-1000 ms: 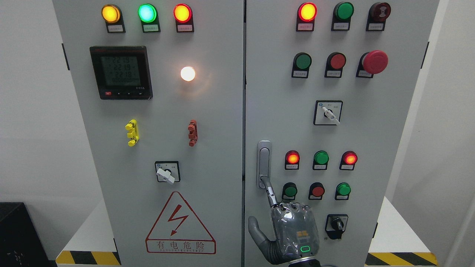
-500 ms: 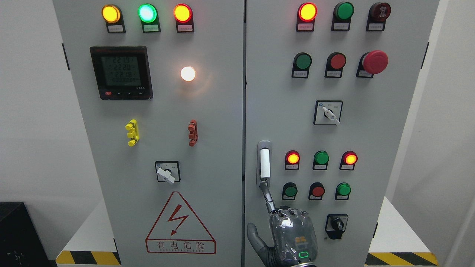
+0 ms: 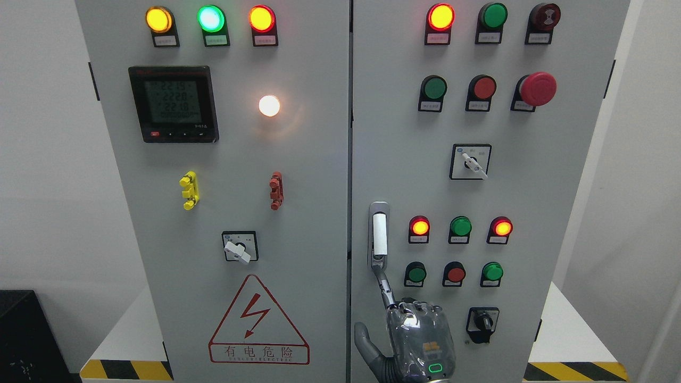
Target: Release door handle
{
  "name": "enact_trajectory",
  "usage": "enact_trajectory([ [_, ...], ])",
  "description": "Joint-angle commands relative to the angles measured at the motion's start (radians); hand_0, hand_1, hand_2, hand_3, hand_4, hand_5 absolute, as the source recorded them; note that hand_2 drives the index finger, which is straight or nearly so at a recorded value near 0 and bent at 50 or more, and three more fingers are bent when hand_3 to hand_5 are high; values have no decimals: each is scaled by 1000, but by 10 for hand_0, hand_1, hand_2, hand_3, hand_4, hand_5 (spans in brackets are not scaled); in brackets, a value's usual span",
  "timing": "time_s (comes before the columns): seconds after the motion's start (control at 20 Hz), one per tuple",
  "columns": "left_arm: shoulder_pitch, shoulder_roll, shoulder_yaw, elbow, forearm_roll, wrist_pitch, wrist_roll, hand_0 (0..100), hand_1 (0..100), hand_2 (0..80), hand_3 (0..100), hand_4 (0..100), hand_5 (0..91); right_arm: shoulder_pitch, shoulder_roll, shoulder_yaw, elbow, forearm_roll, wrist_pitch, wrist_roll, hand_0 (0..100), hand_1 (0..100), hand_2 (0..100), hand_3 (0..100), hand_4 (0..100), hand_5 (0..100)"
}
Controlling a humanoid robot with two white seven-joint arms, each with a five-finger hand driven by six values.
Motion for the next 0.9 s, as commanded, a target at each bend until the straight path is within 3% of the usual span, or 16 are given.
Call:
enact_trajectory([
  [0.0, 0, 0, -21, -20, 0, 0, 0, 0, 0, 22, 91, 13, 0, 6, 1, 8, -65, 4, -6, -6, 485, 340, 20, 1000, 902, 956],
  [0.2, 0, 0, -21, -20, 0, 0, 0, 0, 0, 22, 91, 13, 0, 17, 1, 9, -85, 6, -9, -6, 484, 336, 91, 1000, 903, 952],
  [0.4, 0, 0, -21, -20, 0, 0, 0, 0, 0, 22, 90, 12, 0, 52, 1, 9, -88, 3, -6, -3, 490, 333, 554, 1000, 905, 948],
  [0.6, 0, 0, -21, -20, 0, 0, 0, 0, 0, 22, 89, 12, 0, 53, 1, -2, -114, 3, -1, 3, 475, 337, 669, 1000, 966, 950],
  [0.75, 0, 0, -21, -20, 0, 0, 0, 0, 0, 22, 89, 12, 0, 29, 1, -6, -138, 4, 8, 84, 374, 362, 731, 1000, 985, 946],
  [0.85, 0, 0, -21, -20, 0, 0, 0, 0, 0, 23, 89, 12, 0, -3, 1, -3, -142, 3, 64, 111, 239, 358, 784, 1000, 988, 941],
])
